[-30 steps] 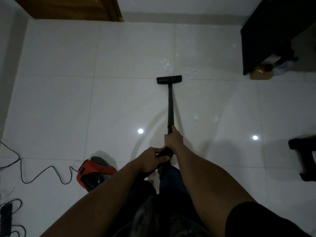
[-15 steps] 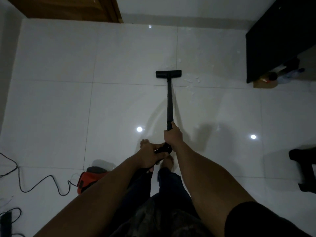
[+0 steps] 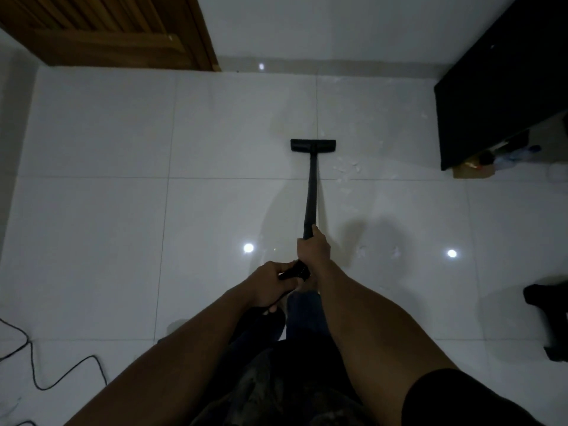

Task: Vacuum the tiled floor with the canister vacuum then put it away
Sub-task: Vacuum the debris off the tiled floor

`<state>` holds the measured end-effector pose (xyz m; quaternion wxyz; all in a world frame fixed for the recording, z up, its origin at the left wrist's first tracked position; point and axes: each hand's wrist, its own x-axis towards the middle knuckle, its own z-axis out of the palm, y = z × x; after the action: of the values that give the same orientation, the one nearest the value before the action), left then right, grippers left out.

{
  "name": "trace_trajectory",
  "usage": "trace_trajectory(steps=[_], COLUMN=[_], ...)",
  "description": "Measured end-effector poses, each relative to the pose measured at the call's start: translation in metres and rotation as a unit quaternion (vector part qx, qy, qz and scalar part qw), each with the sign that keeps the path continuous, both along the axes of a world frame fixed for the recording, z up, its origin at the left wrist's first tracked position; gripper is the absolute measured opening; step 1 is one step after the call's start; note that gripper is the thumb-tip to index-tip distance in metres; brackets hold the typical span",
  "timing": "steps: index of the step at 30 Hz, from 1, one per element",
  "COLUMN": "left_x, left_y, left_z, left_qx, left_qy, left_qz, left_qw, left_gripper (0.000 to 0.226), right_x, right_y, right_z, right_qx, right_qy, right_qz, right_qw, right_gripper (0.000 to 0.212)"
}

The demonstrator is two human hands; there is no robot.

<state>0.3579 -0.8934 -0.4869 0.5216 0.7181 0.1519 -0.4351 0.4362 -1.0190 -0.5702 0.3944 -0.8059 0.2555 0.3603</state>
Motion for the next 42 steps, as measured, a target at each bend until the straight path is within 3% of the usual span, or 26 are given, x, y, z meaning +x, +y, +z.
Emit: trace_trajectory(steps=[10, 18, 26, 34, 42], left_x=[0.082, 0.171, 0.255, 0.297, 0.339], left_y=[0.008, 0.006, 0.004, 0.021, 0.004], left_z=[0.004, -0.009, -0.018, -0.023, -0.027], left_qx=[-0.018, -0.001, 0.006, 0.032, 0.039], left_qy=[-0.012, -0.005, -0.014, -0.01, -0.012], left_qz=[0.023, 0.048, 0.08, 0.071, 0.083], left_qw=[0.999, 0.999, 0.997, 0.997, 0.996], left_gripper=[0.027, 0.033, 0.043, 0.045, 0.05], right_x=[0.084, 0.183, 0.275, 0.31, 0.357], right_y=[0.009, 0.013, 0.019, 0.038, 0.028], right_z=[-0.006, -0.019, -0.027, -0.029, -0.031], right_qx=[0.012, 0.013, 0.026, -0.005, -0.011], right_qy=[0.004, 0.005, 0.015, 0.006, 0.006], right_qz=[-0.002, 0.048, 0.025, -0.052, -0.005], right_qw=[1.0, 0.999, 0.999, 0.999, 1.0], right_gripper=[0.068, 0.067, 0.066, 0.064, 0.067])
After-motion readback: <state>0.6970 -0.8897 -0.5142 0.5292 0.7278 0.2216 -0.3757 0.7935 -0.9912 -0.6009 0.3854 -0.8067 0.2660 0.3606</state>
